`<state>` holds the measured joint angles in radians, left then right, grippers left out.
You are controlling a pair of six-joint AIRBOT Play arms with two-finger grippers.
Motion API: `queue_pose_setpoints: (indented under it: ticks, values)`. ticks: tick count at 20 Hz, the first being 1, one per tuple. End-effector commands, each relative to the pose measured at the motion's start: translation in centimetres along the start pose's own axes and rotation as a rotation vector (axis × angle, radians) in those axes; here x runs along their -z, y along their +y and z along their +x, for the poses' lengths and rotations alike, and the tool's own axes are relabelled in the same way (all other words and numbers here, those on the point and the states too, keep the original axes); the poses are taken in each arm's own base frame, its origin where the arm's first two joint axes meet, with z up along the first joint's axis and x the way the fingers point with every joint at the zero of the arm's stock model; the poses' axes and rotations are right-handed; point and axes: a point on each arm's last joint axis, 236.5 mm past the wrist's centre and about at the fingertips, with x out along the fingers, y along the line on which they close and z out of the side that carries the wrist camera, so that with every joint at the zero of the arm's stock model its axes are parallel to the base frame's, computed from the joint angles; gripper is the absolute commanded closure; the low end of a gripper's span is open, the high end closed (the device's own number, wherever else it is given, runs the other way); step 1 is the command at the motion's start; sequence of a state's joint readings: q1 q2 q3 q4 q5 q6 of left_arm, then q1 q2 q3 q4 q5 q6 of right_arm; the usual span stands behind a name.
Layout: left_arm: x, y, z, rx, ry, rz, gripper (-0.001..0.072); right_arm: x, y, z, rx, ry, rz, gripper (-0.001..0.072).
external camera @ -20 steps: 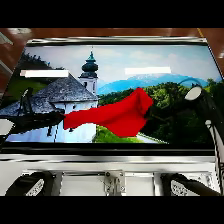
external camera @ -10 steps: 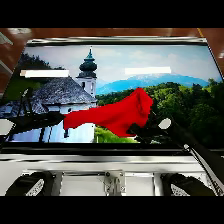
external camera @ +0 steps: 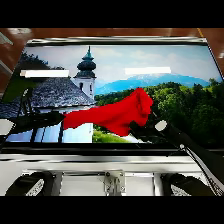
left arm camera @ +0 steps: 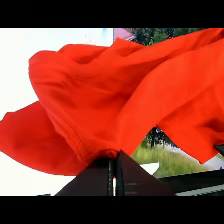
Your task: Fold the shirts.
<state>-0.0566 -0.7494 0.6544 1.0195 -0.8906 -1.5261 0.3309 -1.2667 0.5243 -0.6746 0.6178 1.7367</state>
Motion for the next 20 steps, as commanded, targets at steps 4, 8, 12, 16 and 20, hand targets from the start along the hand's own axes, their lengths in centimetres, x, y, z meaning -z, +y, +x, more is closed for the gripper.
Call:
queue_pose_setpoints:
  ticks: [4,8,12,16,20]
  values:
    - [-1.2,-0.2,-0.3,0.001,-0.04,0.031,0.067,1.2,4.1,-4.1,-0.12,-0.027,-0.17,0.0653]
    - [-7.3,-3.3,-4.2,0.021,-0.21,0.141,0.067,2.6,11.7,-13.5,-0.287,-0.182,-0.593,0.0654]
    - [-16.9,-10.5,-16.2,0.075,-0.547,0.304,0.067,0.1,17.6,-29.6,-0.195,-0.636,-0.933,0.0654]
    - [-21.3,-18.9,-33.5,0.158,-0.933,0.409,0.067,-1.2,19.9,-49.1,-0.072,-1.131,-0.897,0.0654]
    - [-18.2,-25.1,-45.7,0.249,-1.167,0.528,0.0669,3.8,21.8,-59.2,-0.245,-1.311,-0.882,0.0654]
